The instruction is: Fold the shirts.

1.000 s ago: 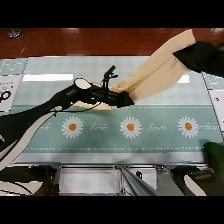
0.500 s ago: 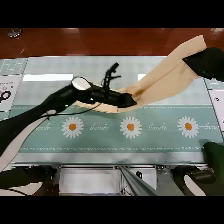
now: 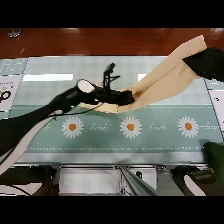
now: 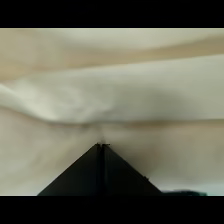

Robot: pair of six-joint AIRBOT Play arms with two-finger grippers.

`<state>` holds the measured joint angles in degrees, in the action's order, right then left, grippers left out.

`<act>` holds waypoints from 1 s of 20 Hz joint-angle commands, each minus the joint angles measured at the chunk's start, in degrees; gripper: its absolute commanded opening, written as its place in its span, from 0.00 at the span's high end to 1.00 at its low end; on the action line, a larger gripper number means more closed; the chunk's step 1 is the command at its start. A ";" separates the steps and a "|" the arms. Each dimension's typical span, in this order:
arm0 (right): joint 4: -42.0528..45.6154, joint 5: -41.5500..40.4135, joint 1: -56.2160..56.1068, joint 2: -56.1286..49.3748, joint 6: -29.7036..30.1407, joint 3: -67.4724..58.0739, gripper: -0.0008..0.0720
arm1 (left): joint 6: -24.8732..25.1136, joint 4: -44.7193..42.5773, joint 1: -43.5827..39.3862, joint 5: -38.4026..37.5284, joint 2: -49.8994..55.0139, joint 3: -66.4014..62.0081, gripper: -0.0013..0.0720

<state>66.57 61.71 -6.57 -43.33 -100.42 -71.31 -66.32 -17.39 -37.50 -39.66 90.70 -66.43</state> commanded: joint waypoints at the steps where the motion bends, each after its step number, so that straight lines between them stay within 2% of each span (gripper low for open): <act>1: -0.94 -0.61 -0.04 0.04 -0.07 -0.04 0.95 | 2.84 10.43 -6.82 1.92 7.04 -0.04 0.96; 3: -1.42 -0.33 -0.04 0.04 -0.07 -0.04 0.95 | 2.84 11.37 -7.72 2.10 8.96 -0.02 0.96; 5: -1.44 0.48 -0.04 0.04 0.00 -0.04 0.95 | 3.80 11.21 -5.14 1.16 7.96 -0.02 0.96; 7: 0.79 2.29 -0.04 -0.07 0.15 -0.04 0.95 | 6.45 10.93 -0.42 -0.37 4.42 0.00 0.96; 9: 3.17 4.83 -0.09 -1.09 0.79 0.02 0.95 | 6.73 9.16 5.38 -1.09 -1.20 0.00 0.96; 11: -1.20 4.94 -0.09 -3.50 2.05 0.02 0.95 | 6.71 5.35 11.39 -1.53 -8.39 0.00 0.96; 13: -7.80 0.48 -1.25 -5.97 4.94 0.00 0.95 | 6.64 0.57 17.31 -1.53 -16.22 0.00 0.96; 16: -5.20 -8.26 -8.46 -10.14 4.92 0.02 0.95 | 4.72 -5.57 26.18 -3.78 -27.04 0.00 0.96; 20: -4.37 -12.90 -16.81 -20.20 4.90 0.00 0.95 | 0.35 -12.81 36.85 -10.16 -37.46 0.00 0.96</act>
<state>62.06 53.43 -18.22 -57.47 -95.92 -71.31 -63.11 -24.21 -7.90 -45.76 60.69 -66.41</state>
